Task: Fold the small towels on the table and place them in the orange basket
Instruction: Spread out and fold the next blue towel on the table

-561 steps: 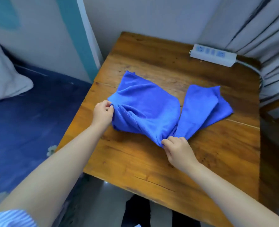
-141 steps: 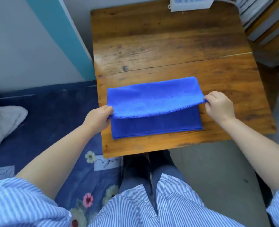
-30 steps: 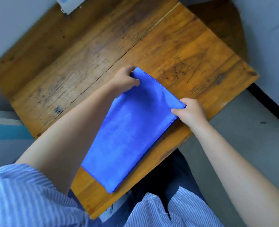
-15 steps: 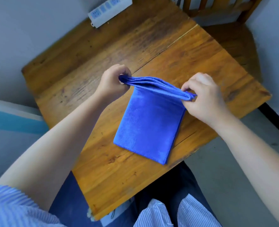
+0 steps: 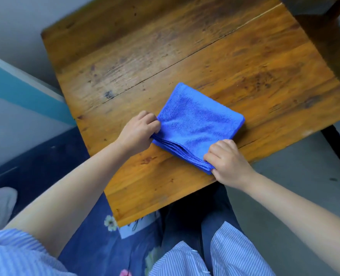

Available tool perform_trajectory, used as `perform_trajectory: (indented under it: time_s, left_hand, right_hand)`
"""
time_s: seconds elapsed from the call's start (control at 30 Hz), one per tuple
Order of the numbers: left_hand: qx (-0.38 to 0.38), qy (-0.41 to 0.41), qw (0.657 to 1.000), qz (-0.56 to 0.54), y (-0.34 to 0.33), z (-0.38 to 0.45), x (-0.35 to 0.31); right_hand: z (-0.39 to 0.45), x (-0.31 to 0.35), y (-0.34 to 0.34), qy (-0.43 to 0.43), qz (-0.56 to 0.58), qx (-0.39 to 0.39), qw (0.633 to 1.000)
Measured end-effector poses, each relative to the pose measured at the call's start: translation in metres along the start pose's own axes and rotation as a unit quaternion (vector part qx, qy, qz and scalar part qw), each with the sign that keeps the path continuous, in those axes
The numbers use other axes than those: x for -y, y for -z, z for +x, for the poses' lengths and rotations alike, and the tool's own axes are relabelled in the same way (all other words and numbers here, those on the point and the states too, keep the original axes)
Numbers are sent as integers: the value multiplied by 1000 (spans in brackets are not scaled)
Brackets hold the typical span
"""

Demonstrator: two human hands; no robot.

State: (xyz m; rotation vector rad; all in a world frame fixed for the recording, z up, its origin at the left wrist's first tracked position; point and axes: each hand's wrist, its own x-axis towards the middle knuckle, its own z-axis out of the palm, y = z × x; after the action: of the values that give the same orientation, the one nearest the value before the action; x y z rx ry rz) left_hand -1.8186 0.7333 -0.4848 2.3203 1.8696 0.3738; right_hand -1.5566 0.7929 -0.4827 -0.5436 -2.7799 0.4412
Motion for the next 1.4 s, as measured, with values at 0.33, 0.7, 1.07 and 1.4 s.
perform_trajectory:
  time_s: [0.33, 0.7, 1.07, 1.4]
  left_hand:
    - [131, 72, 987, 53, -3, -16, -11]
    - [90, 398, 913, -21, -30, 8, -101]
    - [129, 441, 888, -20, -49, 2, -97]
    - [100, 600, 786, -105, -15, 4, -75]
  right_hand:
    - [-21, -1, -15, 85, -57, 52, 993]
    - [65, -49, 4, -50, -124, 95, 986]
    - [28, -81, 6, -132, -110, 273, 947]
    - [152, -60, 24, -100, -37, 242, 964]
